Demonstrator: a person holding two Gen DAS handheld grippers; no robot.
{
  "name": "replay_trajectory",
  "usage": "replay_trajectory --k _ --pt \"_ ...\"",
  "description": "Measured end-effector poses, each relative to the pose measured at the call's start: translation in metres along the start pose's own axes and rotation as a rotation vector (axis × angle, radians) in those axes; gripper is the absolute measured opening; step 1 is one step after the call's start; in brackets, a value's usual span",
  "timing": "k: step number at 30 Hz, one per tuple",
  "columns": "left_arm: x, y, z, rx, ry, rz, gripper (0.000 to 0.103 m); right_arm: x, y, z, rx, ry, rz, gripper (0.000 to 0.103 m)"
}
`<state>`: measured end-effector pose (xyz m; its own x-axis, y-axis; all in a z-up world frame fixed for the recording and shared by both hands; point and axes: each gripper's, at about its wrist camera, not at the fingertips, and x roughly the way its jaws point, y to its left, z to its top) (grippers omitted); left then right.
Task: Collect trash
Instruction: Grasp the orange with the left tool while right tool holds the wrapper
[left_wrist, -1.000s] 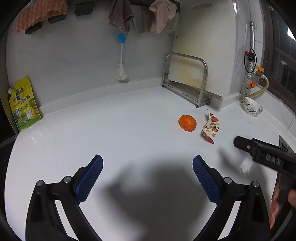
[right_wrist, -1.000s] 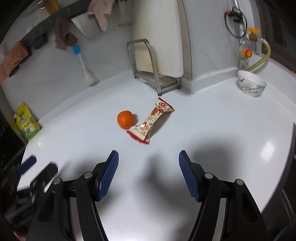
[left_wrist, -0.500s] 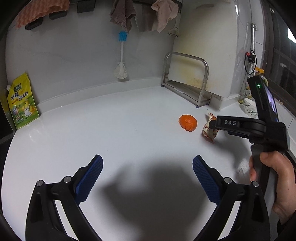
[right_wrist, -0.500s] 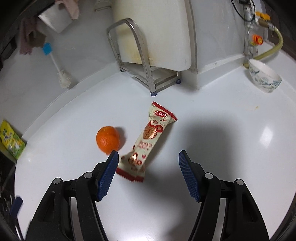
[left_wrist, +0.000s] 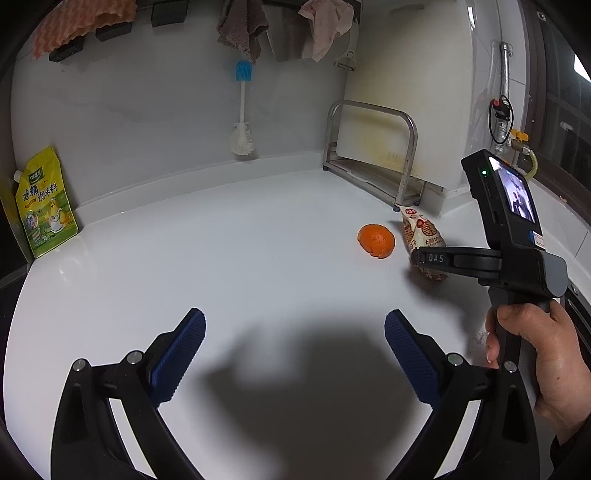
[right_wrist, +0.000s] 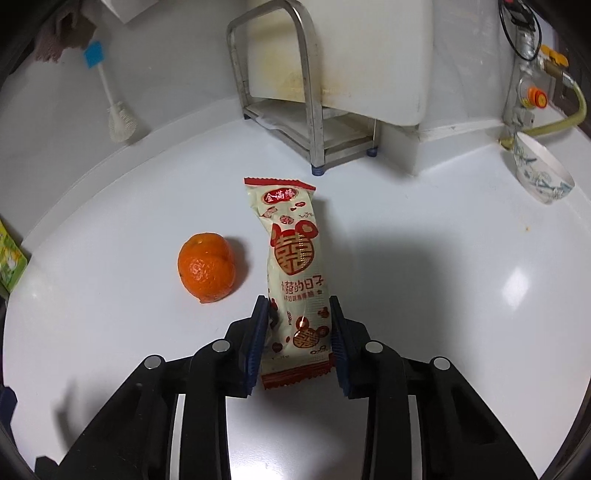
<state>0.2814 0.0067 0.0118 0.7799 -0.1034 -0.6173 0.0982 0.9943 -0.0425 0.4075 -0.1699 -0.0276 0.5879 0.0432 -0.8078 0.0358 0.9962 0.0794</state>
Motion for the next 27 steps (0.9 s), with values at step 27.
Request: replay_trajectory --k 27 --pt "0.133 -0.080 0.062 0.003 0.161 0.057 0.096 -0.077 -0.131 -0.036 0.102 -0.116 0.138 0.026"
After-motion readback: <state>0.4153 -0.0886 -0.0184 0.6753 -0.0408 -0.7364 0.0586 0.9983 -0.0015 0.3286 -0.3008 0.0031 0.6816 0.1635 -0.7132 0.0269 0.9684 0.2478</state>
